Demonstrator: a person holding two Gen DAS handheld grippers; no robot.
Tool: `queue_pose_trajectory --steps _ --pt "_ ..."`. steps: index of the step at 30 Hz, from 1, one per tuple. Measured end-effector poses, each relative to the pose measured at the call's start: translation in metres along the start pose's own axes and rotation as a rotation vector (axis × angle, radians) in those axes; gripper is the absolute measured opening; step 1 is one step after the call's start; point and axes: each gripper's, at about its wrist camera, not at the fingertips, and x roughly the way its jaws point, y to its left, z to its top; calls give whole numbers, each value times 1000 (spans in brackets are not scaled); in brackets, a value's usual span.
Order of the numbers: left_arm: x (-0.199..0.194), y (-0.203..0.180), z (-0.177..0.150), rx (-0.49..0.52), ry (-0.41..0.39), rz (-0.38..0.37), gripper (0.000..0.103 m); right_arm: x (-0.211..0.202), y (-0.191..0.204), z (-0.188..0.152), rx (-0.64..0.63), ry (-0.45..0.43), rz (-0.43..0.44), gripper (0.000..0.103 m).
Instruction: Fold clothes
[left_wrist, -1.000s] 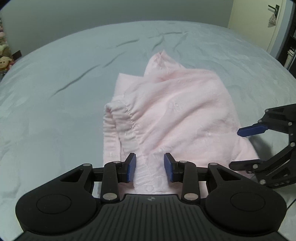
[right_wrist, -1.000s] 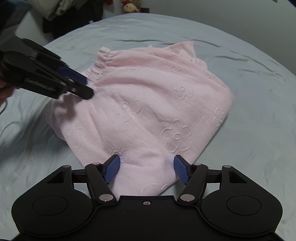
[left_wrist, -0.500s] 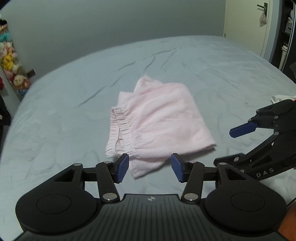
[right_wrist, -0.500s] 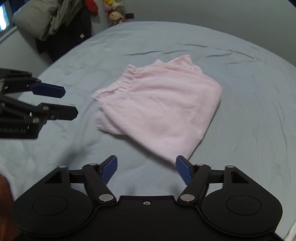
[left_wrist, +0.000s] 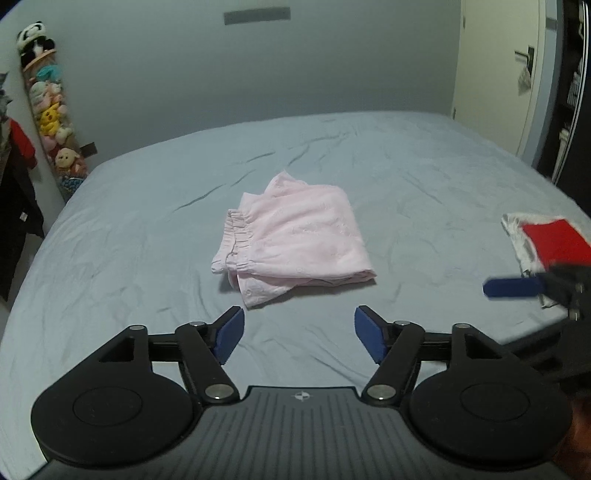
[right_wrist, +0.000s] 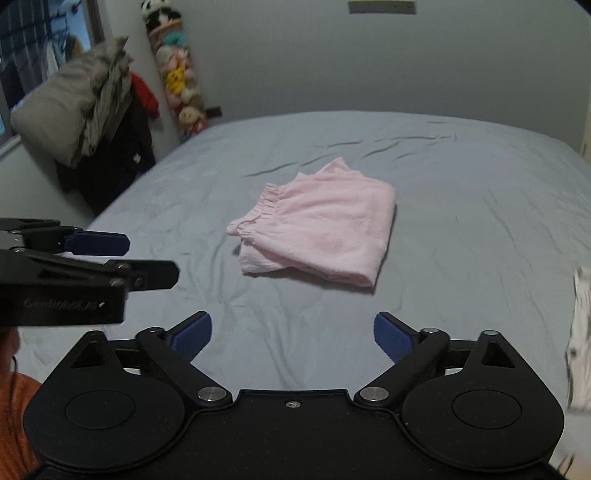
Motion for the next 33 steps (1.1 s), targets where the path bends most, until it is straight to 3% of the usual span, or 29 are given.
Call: queue_pose_trajectory --steps 7,11,20,27,33 --pt "-25 4 -22 -69 -49 63 81 -31 16 -32 29 -70 -61 101" --pt "-31 11 -38 -138 -66 101 102 -43 22 -47 24 -115 -86 102" --pt "-24 3 -67 -161 -41 116 103 -45 26 -78 7 -165 -154 102" --pt "-18 -12 -76 -113 -14 121 102 -41 21 -93 -3 -121 -166 102" --pt "-20 -15 -79 -135 -32 115 102 -42 17 -101 16 -102 -184 102"
